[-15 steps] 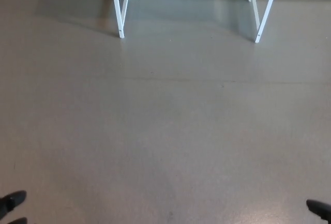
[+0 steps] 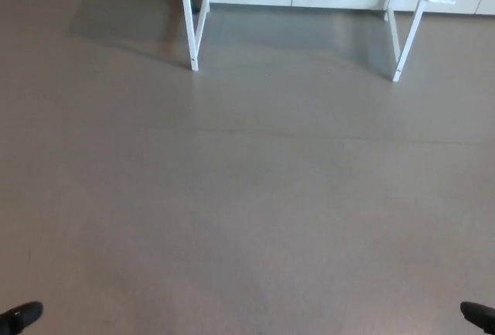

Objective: The robot walk towards a table in front and then clicks the light switch button using the right hand's index finger

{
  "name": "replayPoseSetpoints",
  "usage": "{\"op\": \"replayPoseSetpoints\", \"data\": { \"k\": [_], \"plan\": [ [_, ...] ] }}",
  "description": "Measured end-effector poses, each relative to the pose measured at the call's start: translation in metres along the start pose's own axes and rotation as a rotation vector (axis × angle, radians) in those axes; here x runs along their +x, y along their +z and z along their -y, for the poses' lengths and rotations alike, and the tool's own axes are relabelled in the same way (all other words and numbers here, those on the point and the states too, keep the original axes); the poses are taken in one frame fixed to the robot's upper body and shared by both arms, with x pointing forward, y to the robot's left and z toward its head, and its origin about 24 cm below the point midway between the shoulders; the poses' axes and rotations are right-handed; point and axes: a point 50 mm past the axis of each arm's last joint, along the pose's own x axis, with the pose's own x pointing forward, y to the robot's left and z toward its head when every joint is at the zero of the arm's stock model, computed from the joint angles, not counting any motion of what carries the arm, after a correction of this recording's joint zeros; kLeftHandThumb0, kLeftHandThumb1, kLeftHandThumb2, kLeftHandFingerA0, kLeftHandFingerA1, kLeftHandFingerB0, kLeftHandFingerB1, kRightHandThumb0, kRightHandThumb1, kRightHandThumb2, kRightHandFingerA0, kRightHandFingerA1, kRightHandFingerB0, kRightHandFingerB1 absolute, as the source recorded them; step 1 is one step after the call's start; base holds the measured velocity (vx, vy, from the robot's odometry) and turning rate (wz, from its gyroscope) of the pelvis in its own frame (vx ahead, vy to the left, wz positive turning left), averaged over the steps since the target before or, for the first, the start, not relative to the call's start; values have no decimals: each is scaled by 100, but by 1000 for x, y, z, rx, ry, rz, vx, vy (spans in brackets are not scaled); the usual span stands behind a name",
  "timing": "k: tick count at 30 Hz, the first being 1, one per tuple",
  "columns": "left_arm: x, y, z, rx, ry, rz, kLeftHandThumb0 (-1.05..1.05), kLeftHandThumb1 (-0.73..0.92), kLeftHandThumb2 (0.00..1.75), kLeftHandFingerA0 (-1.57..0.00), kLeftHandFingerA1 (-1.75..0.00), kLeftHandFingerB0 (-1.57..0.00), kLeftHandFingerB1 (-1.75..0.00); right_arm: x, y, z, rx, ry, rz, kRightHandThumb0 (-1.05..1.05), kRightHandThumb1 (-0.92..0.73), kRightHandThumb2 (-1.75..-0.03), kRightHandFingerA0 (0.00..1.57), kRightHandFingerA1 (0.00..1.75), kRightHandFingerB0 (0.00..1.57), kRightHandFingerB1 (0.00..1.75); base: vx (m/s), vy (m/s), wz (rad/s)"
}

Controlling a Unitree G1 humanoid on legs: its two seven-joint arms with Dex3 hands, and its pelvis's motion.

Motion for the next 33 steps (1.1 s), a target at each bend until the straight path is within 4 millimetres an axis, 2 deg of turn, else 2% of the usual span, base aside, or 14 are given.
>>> {"op": "replayPoseSetpoints", "data": {
  "k": [1, 4, 5, 16, 17, 18, 20, 21, 23, 24, 25, 26, 28, 33],
  "plan": [
    [0, -1, 0, -1, -1, -3, -6, 48, 90, -28, -55, -25, -53, 0, 0, 0, -2, 2, 0, -6, -50, -94, 40, 65, 23, 56, 186, 362, -49],
    [-2, -4, -2, 7, 2, -20, -6, 48, 90, -29, -55, -24, -52, -2, -3, -5, -1, 24, -9, -7, -72, -60, 43, 61, 29, 48, 222, 632, -24],
    [-3, -4, -4, 13, 6, -22, -6, 48, 90, -29, -55, -24, -52, -3, -5, -6, -1, 29, -15, -7, -51, -94, 39, 65, 23, 56, 203, 203, -2],
    [-10, -15, -8, 22, 5, -62, -7, 49, 89, -32, -56, -25, -52, -4, -6, -7, -17, 59, -12, -11, -49, -93, 43, 68, 22, 56, 216, -22, 9],
    [-11, -16, -8, 24, 3, -66, -11, 69, 61, -43, -42, -36, -39, -5, -7, -7, -19, 61, -15, -13, -70, -60, 47, 64, 28, 48, 314, -186, 27],
    [-11, -17, -8, 27, 1, -69, -7, 49, 90, -31, -56, -25, -52, -5, -7, -7, -22, 63, -16, -12, -70, -60, 48, 65, 29, 48, 363, -252, 28],
    [-10, -16, -5, 30, -10, -61, -9, 68, 59, -42, -41, -37, -39, -5, -7, -6, -33, 70, -21, -10, -49, -93, 43, 68, 22, 56, 280, -224, 32],
    [-9, -15, -3, 32, -19, -55, -10, 68, 59, -43, -42, -37, -39, -5, -7, -4, -40, 67, -21, -12, -70, -60, 47, 65, 28, 48, 296, -168, 29],
    [-9, -15, -3, 36, -25, -53, -10, 68, 59, -43, -42, -37, -39, -3, -5, -3, -48, 68, -16, -11, -49, -93, 43, 68, 23, 56, 211, -90, 5],
    [-10, -15, -3, 38, -26, -50, -10, 68, 59, -43, -42, -38, -39, -3, -5, -3, -49, 71, -15, -12, -70, -60, 48, 64, 29, 48, 220, -71, -3],
    [-10, -17, -3, 39, -26, -53, -12, 67, 61, -45, -43, -37, -40, -3, -5, -3, -50, 73, -16, -11, -49, -93, 44, 68, 23, 56, 296, -32, -1],
    [-10, -17, -3, 40, -27, -55, -11, 67, 60, -46, -44, -38, -40, -3, -5, -3, -52, 74, -17, -15, -70, -59, 47, 65, 27, 47, 268, 7, -9],
    [-10, -18, -2, 43, -28, -55, -11, 67, 60, -47, -44, -39, -40, -3, -5, -3, -54, 77, -18, -14, -49, -92, 44, 68, 23, 56, 247, 55, -18],
    [-12, -18, -2, 58, -28, -53, -12, 66, 61, -47, -45, -39, -41, -4, -10, -3, -56, 83, -40, -13, -48, -92, 46, 69, 23, 57, 304, 150, -16]
  ]
}}
